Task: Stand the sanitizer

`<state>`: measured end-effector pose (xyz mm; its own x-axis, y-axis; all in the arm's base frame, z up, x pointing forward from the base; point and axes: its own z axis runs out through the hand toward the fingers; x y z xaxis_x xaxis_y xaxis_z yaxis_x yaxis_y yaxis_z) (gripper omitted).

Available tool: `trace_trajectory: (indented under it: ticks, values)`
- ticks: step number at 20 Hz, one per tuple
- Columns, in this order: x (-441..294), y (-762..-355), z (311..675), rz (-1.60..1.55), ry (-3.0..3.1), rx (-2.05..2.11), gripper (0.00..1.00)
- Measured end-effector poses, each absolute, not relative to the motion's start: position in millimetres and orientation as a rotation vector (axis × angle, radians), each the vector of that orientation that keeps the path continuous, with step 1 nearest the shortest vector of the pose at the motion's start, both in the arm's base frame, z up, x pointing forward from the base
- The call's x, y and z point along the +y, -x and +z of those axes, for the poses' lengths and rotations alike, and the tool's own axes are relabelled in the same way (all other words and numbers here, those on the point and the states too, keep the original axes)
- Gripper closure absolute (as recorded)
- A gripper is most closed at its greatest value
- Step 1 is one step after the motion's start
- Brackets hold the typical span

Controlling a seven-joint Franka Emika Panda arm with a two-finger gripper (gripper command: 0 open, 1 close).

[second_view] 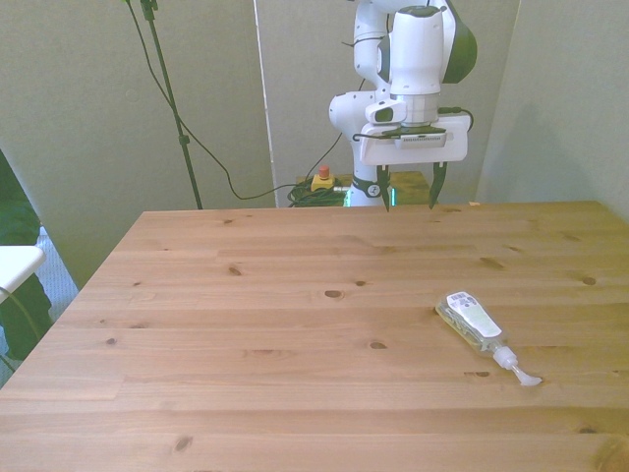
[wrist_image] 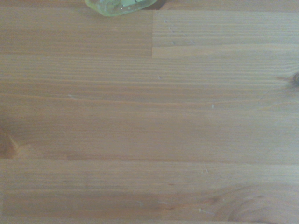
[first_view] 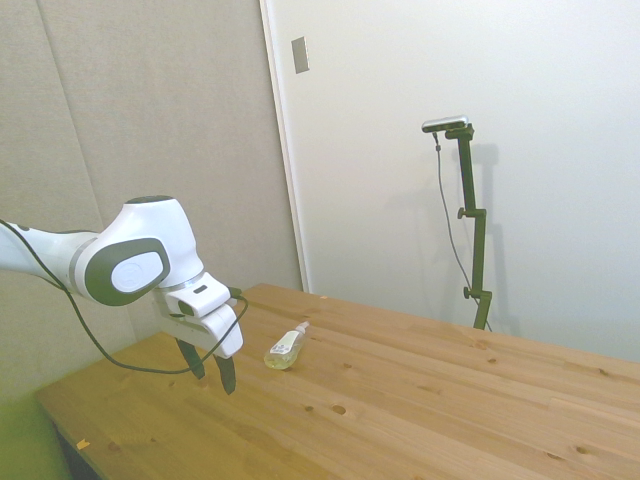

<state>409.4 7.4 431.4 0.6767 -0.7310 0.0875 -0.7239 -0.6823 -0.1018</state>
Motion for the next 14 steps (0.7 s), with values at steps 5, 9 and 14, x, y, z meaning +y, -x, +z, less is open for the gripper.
trace_trajectory:
  ticks: [5,9,14]
  values:
    - [8,-422,437,-0.224,2.804,1.232,0.00]
    - [14,-461,449,-0.289,2.771,1.247,0.00]
    - [36,-529,450,-0.396,2.768,1.269,0.00]
